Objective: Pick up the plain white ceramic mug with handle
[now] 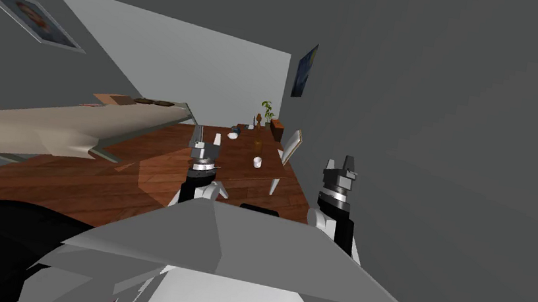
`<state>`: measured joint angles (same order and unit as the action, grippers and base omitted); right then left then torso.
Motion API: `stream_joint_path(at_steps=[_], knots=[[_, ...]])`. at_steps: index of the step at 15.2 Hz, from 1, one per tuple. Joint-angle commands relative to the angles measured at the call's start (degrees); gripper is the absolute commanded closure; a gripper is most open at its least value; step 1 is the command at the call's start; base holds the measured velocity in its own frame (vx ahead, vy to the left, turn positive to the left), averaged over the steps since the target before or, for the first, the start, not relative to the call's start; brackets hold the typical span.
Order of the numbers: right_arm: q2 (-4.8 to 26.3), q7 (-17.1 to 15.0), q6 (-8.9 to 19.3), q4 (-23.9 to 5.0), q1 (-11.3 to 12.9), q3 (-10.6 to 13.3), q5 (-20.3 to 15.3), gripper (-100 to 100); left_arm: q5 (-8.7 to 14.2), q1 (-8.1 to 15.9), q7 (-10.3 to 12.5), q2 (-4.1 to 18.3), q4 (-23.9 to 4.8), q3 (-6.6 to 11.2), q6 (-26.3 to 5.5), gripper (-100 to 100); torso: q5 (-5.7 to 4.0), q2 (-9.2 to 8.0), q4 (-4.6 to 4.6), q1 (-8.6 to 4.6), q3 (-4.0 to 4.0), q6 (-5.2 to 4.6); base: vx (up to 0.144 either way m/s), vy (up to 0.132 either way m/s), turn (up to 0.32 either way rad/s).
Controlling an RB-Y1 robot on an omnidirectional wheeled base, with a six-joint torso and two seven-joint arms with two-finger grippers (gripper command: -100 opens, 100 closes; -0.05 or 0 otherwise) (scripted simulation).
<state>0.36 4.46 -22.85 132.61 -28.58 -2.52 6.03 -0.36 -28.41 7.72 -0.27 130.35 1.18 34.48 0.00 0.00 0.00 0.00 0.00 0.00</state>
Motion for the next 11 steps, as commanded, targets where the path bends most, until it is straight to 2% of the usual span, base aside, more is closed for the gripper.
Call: stream_joint_path(at_steps=[1,6,7,8,9,10,11], knots=[[0.0,0.0,0.0,0.0,0.0,0.0,0.0,0,0.25,0.47,0.32,1.84,-0.75,0.22,-0.73,-100,0.0,0.0,0.0,0.0,0.0,0.0,-0.005,-0.007,-0.025],[-0.01,0.0,0.0,0.0,0.01,0.01,0.0,0,2.28,4.41,2.9,8.81,-6.56,2.13,-6.6,-100,-0.03,-0.04,0.0,-0.15,0.02,-0.03,-0.015,-0.039,-0.092],[-0.01,0.0,0.0,0.0,0.01,0.01,0.0,0,2.28,4.41,2.9,8.82,-6.92,2.13,-6.94,-100,-0.03,-0.04,0.0,-0.18,0.02,-0.03,-0.016,-0.048,-0.079],[-0.01,0.0,0.0,0.0,0.01,0.01,0.0,0,2.87,5.62,3.66,10.21,-8.81,2.72,-8.72,-100,-0.04,-0.04,-0.01,-0.18,0.02,-0.02,-0.015,-0.051,-0.082],[-0.01,0.0,0.0,0.0,0.01,0.01,0.0,0,2.87,5.62,3.66,10.21,-8.81,2.72,-8.86,-100,-0.04,-0.04,0.0,-0.19,0.02,-0.02,-0.013,-0.04,-0.072],[0.0,0.0,0.0,0.0,0.0,0.01,0.0,0,3.51,6.94,4.47,11.61,-10.89,3.37,-10.54,-100,-0.04,-0.04,-0.01,-0.17,0.02,-0.01,-0.009,-0.033,-0.106],[0.0,0.0,0.0,0.0,0.01,0.01,0.0,0,3.51,6.94,4.47,11.61,-10.89,3.37,-10.97,-100,-0.03,-0.03,0.0,-0.14,0.02,-0.03,-0.007,-0.027,-0.078]])
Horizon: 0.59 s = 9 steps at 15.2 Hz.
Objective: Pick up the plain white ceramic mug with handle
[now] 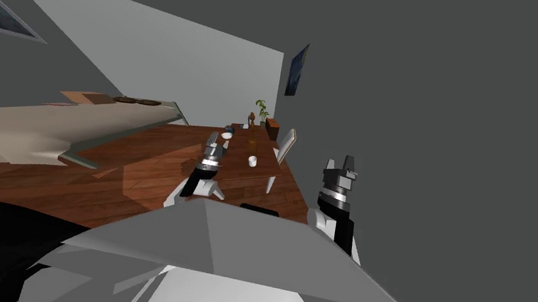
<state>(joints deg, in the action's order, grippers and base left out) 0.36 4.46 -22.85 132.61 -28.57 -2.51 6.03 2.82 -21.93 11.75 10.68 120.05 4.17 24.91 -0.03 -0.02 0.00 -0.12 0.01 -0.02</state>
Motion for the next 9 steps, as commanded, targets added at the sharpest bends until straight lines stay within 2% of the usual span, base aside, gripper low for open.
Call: stream_joint_path(at_steps=[1,3,4,5,6,8,9], knots=[[0.0,0.0,0.0,0.0,0.0,0.0,0.0,0,1.0,1.87,1.32,2.06,-2.86,1.09,-2.86,-100,0.0,0.0,0.0,0.0,0.0,0.0,-0.007,-0.029,-0.098],[0.0,0.0,0.0,0.0,0.0,0.0,0.0,0,1.0,1.87,1.32,2.06,-2.86,1.09,-3.7,-100,0.01,0.01,0.0,0.03,-0.01,0.0,-0.005,-0.02,-0.058],[0.0,0.0,0.0,0.0,0.0,0.0,0.0,0,1.7,3.35,2.23,3.48,-5.31,1.85,-5.79,-100,0.01,0.0,0.0,0.05,0.0,0.02,-0.003,-0.018,-0.076],[0.0,0.0,0.0,0.0,0.0,0.0,0.0,0,1.7,3.35,2.23,3.48,-5.31,1.85,-6.19,-100,0.01,0.01,0.0,0.06,-0.01,0.0,-0.003,-0.019,-0.094],[0.0,0.0,0.0,0.0,0.0,0.0,0.0,0,2.43,4.9,3.17,4.91,-6.97,2.66,-7.79,-100,0.01,0.02,0.0,0.05,-0.01,0.0,-0.003,-0.021,-0.118],[0.0,0.0,0.0,0.0,0.0,0.0,0.0,0,2.43,4.9,3.17,4.91,-7.94,2.66,-8.85,-100,0.02,0.03,0.01,0.07,-0.02,0.0,-0.002,-0.016,-0.075],[0.0,0.0,0.0,0.0,0.0,0.0,0.0,0,3.19,6.51,4.15,6.36,-10.49,3.52,-10.67,-100,0.02,0.02,0.01,0.07,-0.01,0.02,0.0,-0.015,-0.108]])
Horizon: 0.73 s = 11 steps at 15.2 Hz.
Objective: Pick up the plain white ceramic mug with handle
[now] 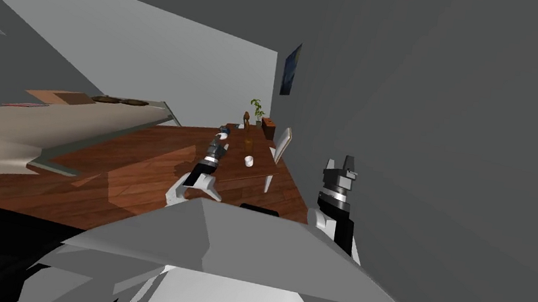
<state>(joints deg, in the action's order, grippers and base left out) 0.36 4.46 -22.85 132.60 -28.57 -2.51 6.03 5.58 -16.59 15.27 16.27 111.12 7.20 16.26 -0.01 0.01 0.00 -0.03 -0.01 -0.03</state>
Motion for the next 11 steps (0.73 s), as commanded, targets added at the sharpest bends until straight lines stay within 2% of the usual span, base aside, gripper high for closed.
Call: stream_joint_path(at_steps=[1,2,3,5,6,8,9,10,11], knots=[[0.0,0.0,0.0,0.0,0.0,0.0,0.0,0,0.44,1.17,0.62,0.77,-1.79,0.49,-2.86,-100,0.0,0.0,0.0,0.0,0.0,0.0,0.0,-0.012,-0.109],[0.0,0.0,0.0,0.0,0.0,0.0,0.0,0,0.44,1.17,0.62,0.77,-1.79,0.49,-3.03,-100,0.0,0.0,0.0,0.0,0.0,0.01,-0.001,-0.007,-0.03],[0.0,0.0,0.0,0.0,-0.01,0.0,0.0,0,1.22,2.83,1.62,2.21,-4.37,1.38,-4.77,-100,0.0,0.0,0.0,0.0,0.0,0.03,0.001,-0.014,-0.108],[0.0,0.0,0.0,0.0,0.0,0.0,0.0,0,1.22,2.83,1.62,2.21,-4.72,1.38,-6.01,-100,0.0,0.01,0.0,0.01,-0.01,0.01,0.002,-0.01,-0.078],[0.0,0.0,0.0,0.0,-0.01,0.0,0.0,0,2.01,4.55,2.64,3.64,-7.12,2.31,-7.99,-100,0.0,0.0,0.0,0.02,0.0,0.03,0.001,-0.012,-0.11],[0.0,0.0,0.0,0.0,0.0,0.0,0.0,0,2.01,4.55,2.64,3.64,-7.77,2.31,-9.13,-100,0.0,0.0,0.0,0.01,0.0,0.01,0.001,-0.009,-0.075],[0.0,0.0,0.0,0.0,-0.01,0.0,0.0,0,2.82,6.32,3.67,5.05,-9.69,3.28,-11.1,-100,0.01,0.01,0.0,0.02,0.0,0.02,0.002,-0.011,-0.117],[0.0,0.0,0.0,0.0,0.0,0.0,0.0,0,2.82,6.32,3.67,5.05,-10.4,3.28,-12.38,-100,-0.01,0.02,0.0,0.01,-0.01,-0.01,0.004,-0.01,-0.123],[0.0,0.0,0.0,0.0,0.0,0.0,0.0,0,2.82,6.32,3.67,5.05,-10.92,3.28,-12.38,-100,0.0,0.02,0.0,0.02,-0.01,0.01,0.003,-0.005,-0.049]])
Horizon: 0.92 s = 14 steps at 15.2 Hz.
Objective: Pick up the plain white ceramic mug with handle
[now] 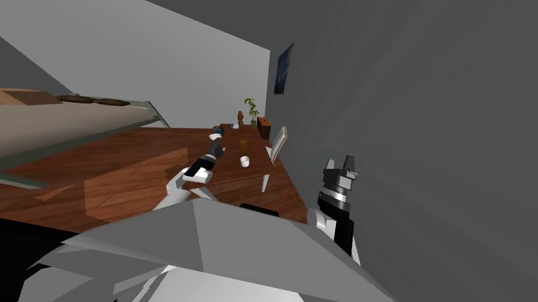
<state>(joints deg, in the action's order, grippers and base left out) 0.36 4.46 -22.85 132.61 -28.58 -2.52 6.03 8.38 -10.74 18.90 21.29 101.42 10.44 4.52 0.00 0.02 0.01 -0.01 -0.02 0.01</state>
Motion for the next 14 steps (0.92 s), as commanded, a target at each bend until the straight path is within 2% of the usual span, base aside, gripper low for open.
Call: stream_joint_path(at_steps=[1,3,4,6,7,9,10,12,13,14], knots=[[0.0,0.0,0.0,0.0,0.0,0.0,0.0,0,0.84,2.3,1.07,1.4,-2.86,1.03,-2.86,-100,0.0,0.0,0.0,0.0,0.0,0.0,0.003,-0.011,-0.109],[0.0,0.0,0.0,0.0,0.0,0.0,0.0,0,0.84,2.3,1.07,1.4,-4.44,1.03,-3.99,-100,0.0,0.02,0.0,-0.01,-0.01,-0.03,0.003,-0.009,-0.099],[0.0,0.0,0.0,0.0,0.0,0.0,0.0,0,1.68,4.16,2.11,2.73,-6.83,2.04,-5.74,-100,0.0,0.01,0.0,0.0,0.0,-0.01,0.003,-0.011,-0.119],[0.0,0.0,0.0,0.0,0.0,0.0,0.0,0,1.68,4.16,2.11,2.73,-7.73,2.04,-7.43,-100,-0.01,0.01,0.0,-0.01,0.0,-0.02,0.005,-0.008,-0.103],[0.0,0.0,0.0,0.0,0.0,0.0,0.0,0,2.52,6.05,3.14,4.02,-10.2,3.07,-9.06,-100,0.0,0.01,0.0,-0.01,0.0,-0.01,0.007,-0.013,-0.132],[0.0,0.0,0.0,0.0,0.0,0.0,0.0,0,2.52,6.05,3.14,4.02,-11.07,3.07,-10.95,-100,-0.01,0.03,0.0,-0.03,-0.01,-0.04,0.007,-0.01,-0.102],[0.0,0.0,0.0,0.0,0.0,0.0,0.0,0,3.38,7.97,4.16,5.27,-13.46,4.11,-12.48,-100,-0.01,0.02,0.0,-0.02,-0.01,0.0,0.007,-0.014,-0.142],[0.0,0.0,0.0,0.0,0.0,0.0,0.0,0,3.38,7.97,4.16,5.27,-14.44,4.11,-14.53,-100,-0.01,0.03,0.0,-0.03,-0.01,-0.03,0.008,-0.01,-0.108],[0.0,0.0,0.0,0.0,0.0,0.0,0.0,0,4.23,9.9,5.16,6.49,-16.46,5.15,-15.9,-100,-0.01,0.01,0.0,-0.02,-0.01,0.01,0.01,-0.015,-0.138],[0.0,0.0,0.0,0.0,0.01,0.0,0.0,0,4.23,9.9,5.16,6.49,-17.81,5.15,-16.67,-100,-0.01,0.03,0.0,-0.03,-0.01,-0.04,0.012,-0.015,-0.153]])
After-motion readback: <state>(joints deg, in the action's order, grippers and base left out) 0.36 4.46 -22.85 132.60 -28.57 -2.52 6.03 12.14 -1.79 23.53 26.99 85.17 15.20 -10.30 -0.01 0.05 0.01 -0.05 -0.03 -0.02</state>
